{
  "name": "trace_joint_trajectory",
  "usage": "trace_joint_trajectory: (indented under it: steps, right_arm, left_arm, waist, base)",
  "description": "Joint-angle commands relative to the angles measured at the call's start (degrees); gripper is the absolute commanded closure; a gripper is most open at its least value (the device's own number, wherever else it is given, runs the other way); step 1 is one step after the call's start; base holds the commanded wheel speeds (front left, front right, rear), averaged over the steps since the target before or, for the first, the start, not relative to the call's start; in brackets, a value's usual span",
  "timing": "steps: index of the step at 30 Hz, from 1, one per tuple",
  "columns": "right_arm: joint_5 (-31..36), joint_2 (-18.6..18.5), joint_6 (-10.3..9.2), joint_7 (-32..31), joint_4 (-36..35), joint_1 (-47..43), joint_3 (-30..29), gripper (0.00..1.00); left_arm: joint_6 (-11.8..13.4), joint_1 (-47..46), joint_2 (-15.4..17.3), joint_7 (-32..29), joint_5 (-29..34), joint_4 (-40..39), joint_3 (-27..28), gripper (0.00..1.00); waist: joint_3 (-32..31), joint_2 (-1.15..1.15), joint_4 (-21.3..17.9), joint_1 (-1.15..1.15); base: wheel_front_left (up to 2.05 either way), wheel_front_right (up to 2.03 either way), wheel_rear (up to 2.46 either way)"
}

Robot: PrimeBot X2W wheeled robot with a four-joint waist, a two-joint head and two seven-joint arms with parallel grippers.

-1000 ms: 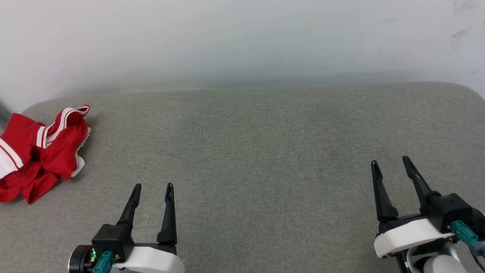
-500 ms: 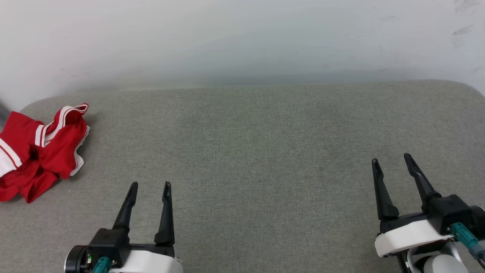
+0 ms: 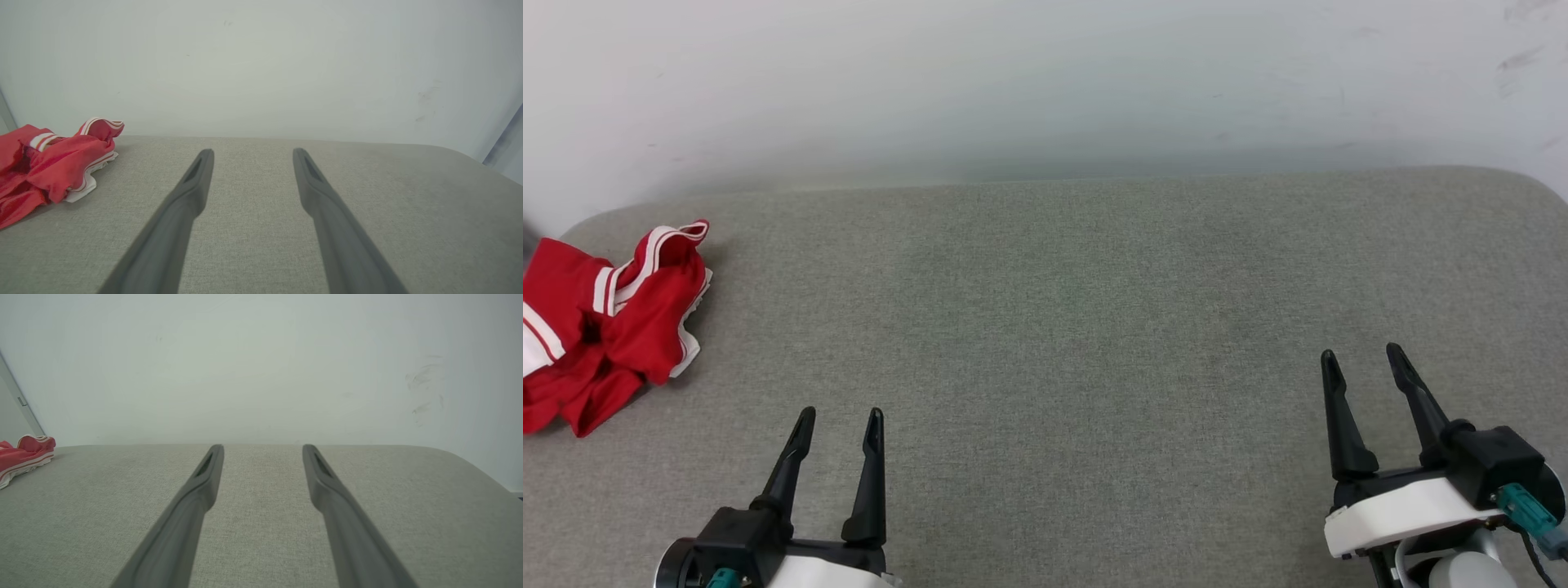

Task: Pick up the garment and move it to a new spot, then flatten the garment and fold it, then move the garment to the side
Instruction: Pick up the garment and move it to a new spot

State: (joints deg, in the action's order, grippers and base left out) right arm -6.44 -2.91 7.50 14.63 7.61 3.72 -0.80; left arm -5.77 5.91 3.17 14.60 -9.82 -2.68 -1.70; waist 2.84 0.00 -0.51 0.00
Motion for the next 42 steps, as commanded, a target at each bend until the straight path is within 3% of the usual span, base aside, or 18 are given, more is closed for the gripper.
trace_joint_trajectory:
  steps: [1,13,21,42]
  right_arm:
    - [1.2,0.1,-0.02,0.3,0.0,0.8,0.2,0.0]
    - [0.8,0.1,-0.02,0.6,1.0,0.7,1.3,0.0]
    - [0.9,0.1,-0.02,0.6,0.9,0.3,2.5,0.0]
    - [1.3,0.1,-0.02,0.6,1.3,-1.8,8.0,0.0]
  left_arm:
    - [-0.4,0.3,-0.1,0.4,0.8,0.1,0.1,0.0]
    - [-1.6,-0.4,-0.3,0.6,1.2,1.5,0.5,0.0]
    - [-1.6,-0.2,-0.3,0.6,1.1,1.7,1.4,0.0]
    - [-1.7,2.1,-0.3,0.6,1.1,1.6,3.5,0.0]
  waist:
    - [0.0,0.0,0.0,0.0]
    - [0.3,0.0,0.4,0.0]
    - [0.4,0.0,2.8,0.0]
    - [-2.3,0.0,19.0,0.0]
  base:
    - [0.0,0.0,0.0]
    - [0.0,0.0,0.0]
    - [0.0,0.0,0.0]
    - [0.0,0.0,0.0]
